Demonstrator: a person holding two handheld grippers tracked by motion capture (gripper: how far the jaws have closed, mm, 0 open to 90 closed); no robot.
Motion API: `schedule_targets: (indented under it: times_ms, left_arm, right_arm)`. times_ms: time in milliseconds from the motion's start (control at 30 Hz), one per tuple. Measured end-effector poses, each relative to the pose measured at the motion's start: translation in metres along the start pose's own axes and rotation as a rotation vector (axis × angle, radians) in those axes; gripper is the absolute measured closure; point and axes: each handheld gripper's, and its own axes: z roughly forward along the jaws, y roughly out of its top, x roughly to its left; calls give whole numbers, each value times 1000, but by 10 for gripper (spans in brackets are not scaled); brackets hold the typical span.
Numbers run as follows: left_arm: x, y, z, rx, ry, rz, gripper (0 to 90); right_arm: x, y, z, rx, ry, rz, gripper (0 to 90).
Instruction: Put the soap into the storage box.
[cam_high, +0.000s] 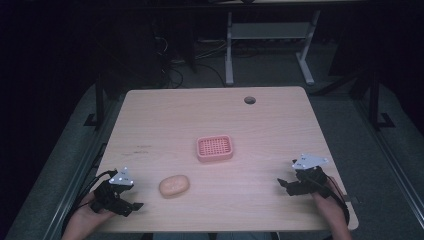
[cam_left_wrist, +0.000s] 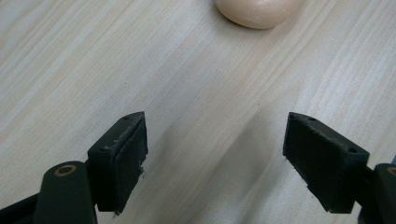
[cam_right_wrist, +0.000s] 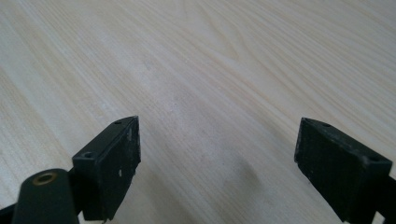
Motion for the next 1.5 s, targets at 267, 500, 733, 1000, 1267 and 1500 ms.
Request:
schedule_targets:
  times_ms: [267,500,733,1000,1267,1500]
  left_arm:
    - [-3,4,1,-7,-5,11,211]
    - [-5,10,2,-8,-9,31,210]
    - [-8,13,4,-8,-14,40,209]
    - [-10,17,4,-18,-14,52,209]
    - [-10,19,4,-28,-17,46,209]
    - [-11,22,4,-29,-24,55,210]
  right_arm:
    - [2,1,0,-3,4,-4,138]
    - [2,2,1,-4,6,-11,138]
    - [2,2,1,-5,4,-14,138]
    - [2,2,1,-2,6,-13,138]
    - [3,2,2,-1,6,-12,138]
    - [4,2,1,0,2,-15,138]
